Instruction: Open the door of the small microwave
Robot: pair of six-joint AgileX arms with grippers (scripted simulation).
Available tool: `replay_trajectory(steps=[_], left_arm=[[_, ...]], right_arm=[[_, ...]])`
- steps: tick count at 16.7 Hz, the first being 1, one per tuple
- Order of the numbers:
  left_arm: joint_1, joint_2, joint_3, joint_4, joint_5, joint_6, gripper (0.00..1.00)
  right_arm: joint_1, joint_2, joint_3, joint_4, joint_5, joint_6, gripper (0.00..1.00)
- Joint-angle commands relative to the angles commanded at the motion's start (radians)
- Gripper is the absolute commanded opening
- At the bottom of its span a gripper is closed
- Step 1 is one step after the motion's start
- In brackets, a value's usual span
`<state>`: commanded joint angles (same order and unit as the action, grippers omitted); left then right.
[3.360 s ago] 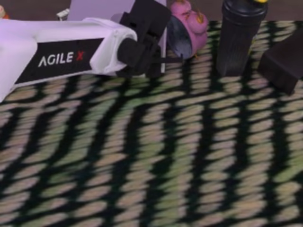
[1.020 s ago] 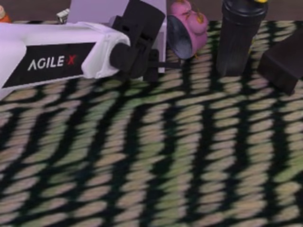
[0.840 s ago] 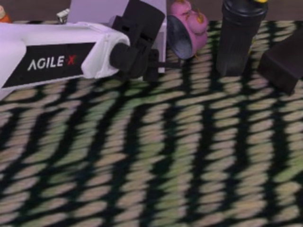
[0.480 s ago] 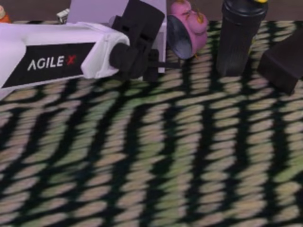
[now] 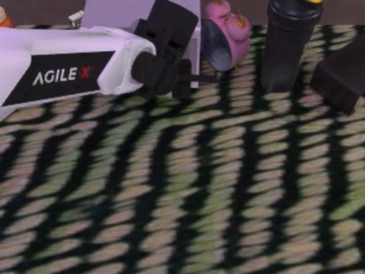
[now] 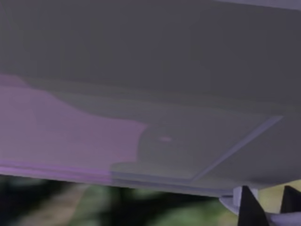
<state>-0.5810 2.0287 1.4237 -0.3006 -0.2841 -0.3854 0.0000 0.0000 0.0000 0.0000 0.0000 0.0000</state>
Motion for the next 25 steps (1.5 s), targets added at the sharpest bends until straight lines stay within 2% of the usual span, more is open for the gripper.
replay_trajectory(steps=[11,25], left_arm=[[0.011,-0.042,-0.064,0.037,0.043,0.057,0.00],[0.011,-0.042,-0.065,0.037,0.043,0.057,0.00]], right_arm=[[0.000,0.000,0.000,0.000,0.000,0.000,1.00],[0.000,0.000,0.000,0.000,0.000,0.000,1.00]])
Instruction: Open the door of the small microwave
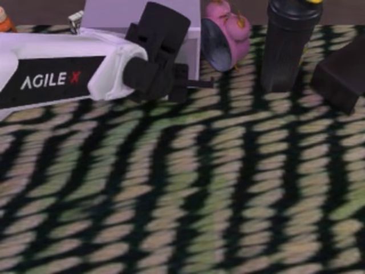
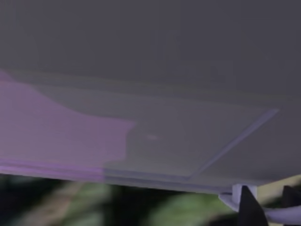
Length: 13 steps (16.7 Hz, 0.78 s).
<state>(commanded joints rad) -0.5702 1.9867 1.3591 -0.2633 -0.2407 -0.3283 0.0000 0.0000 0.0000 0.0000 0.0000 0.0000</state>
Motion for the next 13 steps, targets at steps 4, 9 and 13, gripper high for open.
replay_trajectory(steps=[4,9,13], left_arm=[[0.000,0.000,0.000,0.000,0.000,0.000,0.00],[0.000,0.000,0.000,0.000,0.000,0.000,0.00],[-0.005,-0.002,-0.007,0.002,0.012,0.004,0.00]], right_arm=[[0.000,0.000,0.000,0.000,0.000,0.000,1.00],[0.000,0.000,0.000,0.000,0.000,0.000,1.00],[0.000,0.000,0.000,0.000,0.000,0.000,1.00]])
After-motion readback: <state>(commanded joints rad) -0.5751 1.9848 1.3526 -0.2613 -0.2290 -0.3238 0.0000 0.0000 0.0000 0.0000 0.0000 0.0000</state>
